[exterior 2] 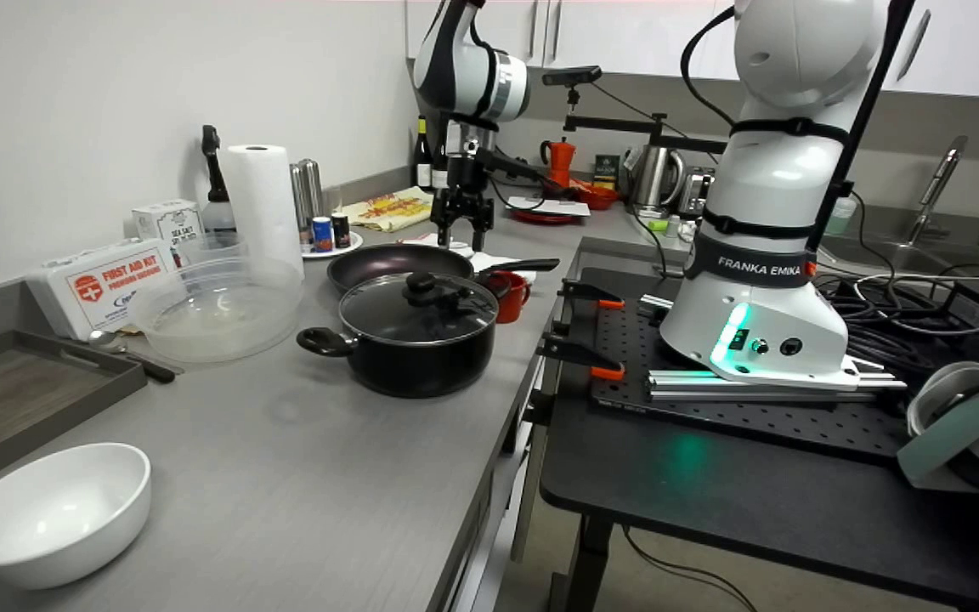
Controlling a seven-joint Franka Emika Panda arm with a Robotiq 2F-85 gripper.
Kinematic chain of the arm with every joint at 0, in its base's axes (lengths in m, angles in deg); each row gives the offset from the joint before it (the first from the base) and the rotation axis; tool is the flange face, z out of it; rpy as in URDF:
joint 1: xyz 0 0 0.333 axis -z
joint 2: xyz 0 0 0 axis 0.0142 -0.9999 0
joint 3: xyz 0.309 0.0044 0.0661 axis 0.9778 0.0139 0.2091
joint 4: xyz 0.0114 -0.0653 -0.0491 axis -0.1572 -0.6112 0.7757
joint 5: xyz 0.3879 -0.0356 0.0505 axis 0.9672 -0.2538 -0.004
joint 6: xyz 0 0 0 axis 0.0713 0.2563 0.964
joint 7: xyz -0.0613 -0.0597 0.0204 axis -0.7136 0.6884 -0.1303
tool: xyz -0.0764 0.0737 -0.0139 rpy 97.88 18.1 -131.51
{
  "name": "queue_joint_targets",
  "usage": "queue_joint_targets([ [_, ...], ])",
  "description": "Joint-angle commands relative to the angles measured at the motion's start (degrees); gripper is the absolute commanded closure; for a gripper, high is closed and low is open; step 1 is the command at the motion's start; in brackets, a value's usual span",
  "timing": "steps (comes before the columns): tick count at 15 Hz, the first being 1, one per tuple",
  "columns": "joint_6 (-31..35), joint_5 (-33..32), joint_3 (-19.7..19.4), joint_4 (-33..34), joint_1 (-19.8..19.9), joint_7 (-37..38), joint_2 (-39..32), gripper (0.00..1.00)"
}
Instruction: Move the cup to the right
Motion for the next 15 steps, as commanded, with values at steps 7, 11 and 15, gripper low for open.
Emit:
queue_joint_targets([
  [7, -2.18, 6.95, -1.77, 3.39, 0.3, 16.63, -4.2, 0.0],
  [11, -2.2, 7.98, -3.09, 3.97, 0.76, 20.77, -5.82, 0.0],
  [15, -2.73, 8.13, -3.36, 4.72, 0.93, 23.33, -7.8, 0.0],
])
